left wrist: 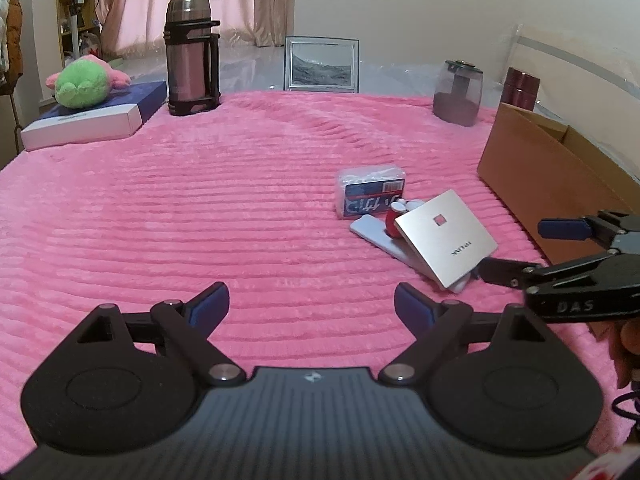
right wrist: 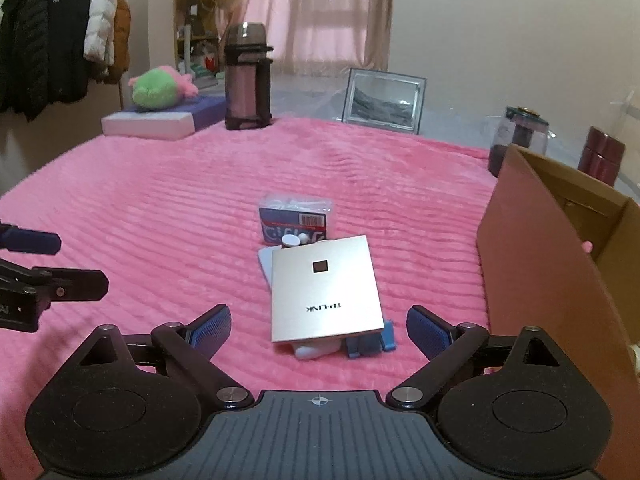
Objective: Organize rigid objects
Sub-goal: 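Grasp the silver TP-Link box with the right tool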
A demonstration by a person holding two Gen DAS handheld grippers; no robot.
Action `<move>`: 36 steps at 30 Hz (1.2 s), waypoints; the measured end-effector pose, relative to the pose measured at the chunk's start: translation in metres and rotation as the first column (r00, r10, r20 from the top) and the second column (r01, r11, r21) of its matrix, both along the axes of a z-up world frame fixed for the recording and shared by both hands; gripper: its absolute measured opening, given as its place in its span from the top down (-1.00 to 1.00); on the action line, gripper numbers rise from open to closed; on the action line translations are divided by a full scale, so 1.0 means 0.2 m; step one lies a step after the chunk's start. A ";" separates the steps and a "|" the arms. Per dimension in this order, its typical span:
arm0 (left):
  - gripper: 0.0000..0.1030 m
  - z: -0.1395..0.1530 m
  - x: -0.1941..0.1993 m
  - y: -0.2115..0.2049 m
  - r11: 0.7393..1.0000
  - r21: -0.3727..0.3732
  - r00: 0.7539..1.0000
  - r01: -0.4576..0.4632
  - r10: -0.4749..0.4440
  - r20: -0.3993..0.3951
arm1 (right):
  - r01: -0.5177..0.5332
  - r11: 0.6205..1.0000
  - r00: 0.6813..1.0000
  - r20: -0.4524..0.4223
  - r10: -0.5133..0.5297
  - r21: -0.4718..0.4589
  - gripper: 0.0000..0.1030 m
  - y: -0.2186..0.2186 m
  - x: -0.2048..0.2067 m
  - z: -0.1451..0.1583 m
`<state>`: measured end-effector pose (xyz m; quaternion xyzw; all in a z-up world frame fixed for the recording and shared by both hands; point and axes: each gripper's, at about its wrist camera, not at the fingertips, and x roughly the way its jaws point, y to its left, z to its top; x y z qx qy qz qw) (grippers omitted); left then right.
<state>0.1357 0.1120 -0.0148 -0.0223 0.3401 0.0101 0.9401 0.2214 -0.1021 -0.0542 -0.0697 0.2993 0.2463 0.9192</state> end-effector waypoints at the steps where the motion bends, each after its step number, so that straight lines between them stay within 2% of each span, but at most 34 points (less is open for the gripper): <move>1: -0.69 -0.01 0.02 0.00 1.000 -0.004 1.000 0.001 -0.001 -0.001 | -0.005 1.000 1.000 0.001 0.005 -0.012 -0.81 0.02 0.02 -0.02; 11: -0.69 -0.13 0.15 0.06 0.999 -0.048 1.000 -0.014 0.014 -0.011 | -0.003 0.996 1.000 0.017 0.004 -0.091 -0.86 0.15 0.20 -0.18; 16: -0.69 -0.20 0.19 0.07 0.998 -0.063 0.999 -0.017 0.015 -0.033 | -0.008 0.995 1.000 -0.017 0.006 -0.101 -0.85 0.17 0.28 -0.26; 20: -0.69 -0.24 0.20 0.06 0.997 -0.070 0.999 -0.023 0.020 -0.045 | -0.010 0.996 1.000 -0.027 0.008 -0.087 -0.82 0.15 0.30 -0.26; 22: -0.69 -0.25 0.20 0.06 0.997 -0.077 0.999 -0.024 0.021 -0.045 | -0.008 0.997 1.000 -0.022 0.006 -0.076 -0.63 0.14 0.30 -0.25; 29: -0.69 -0.24 0.19 0.01 0.997 -0.078 0.999 0.003 -0.007 -0.045 | 0.012 0.998 1.000 0.004 -0.012 -0.061 -0.62 0.08 0.26 -0.20; 32: -0.69 -0.24 0.18 -0.01 0.997 -0.076 0.999 0.012 -0.016 -0.044 | 0.037 0.996 0.999 0.031 -0.034 -0.077 -0.61 0.04 0.24 -0.17; 36: -0.69 -0.24 0.18 -0.03 0.996 -0.082 0.999 0.022 -0.026 -0.047 | 0.074 0.984 0.996 0.066 -0.064 -0.164 -0.61 0.00 0.24 -0.17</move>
